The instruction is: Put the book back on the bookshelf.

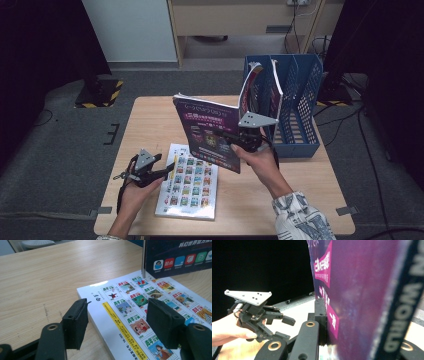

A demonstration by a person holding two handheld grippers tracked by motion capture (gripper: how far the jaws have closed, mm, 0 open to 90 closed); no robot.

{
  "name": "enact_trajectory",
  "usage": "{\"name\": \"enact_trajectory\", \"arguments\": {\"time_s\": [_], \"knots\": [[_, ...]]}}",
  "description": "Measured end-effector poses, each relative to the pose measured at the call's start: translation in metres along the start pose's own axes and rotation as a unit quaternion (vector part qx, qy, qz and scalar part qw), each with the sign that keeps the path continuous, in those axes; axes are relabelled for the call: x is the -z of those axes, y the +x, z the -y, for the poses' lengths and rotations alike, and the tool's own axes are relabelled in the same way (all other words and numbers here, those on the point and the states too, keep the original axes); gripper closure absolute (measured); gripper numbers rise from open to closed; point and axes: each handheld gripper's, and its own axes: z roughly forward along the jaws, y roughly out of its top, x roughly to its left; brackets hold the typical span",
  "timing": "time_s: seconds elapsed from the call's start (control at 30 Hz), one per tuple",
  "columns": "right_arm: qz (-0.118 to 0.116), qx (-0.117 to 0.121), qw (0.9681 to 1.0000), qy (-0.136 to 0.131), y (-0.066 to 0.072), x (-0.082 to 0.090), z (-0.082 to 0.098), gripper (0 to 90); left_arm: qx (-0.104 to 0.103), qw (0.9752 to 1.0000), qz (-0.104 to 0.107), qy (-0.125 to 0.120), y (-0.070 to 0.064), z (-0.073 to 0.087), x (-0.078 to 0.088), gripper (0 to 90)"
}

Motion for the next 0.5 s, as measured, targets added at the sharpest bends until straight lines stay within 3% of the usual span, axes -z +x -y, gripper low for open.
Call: {"name": "enact_trajectory", "arguments": {"time_s": [0.3, 0.5], "knots": [[0.006, 0.003, 1.0000, 0.000, -0.010, 0.019, 0.003, 84.3, 0.002, 1.0000, -0.003, 0.000, 0.001, 0.000, 0.000, 31.3], [0.005, -0.002, 1.0000, -0.002, -0.013, 0.029, 0.007, 84.3, 0.016, 0.9998, -0.010, 0.002, 0.004, 0.001, -0.001, 21.9]]}}
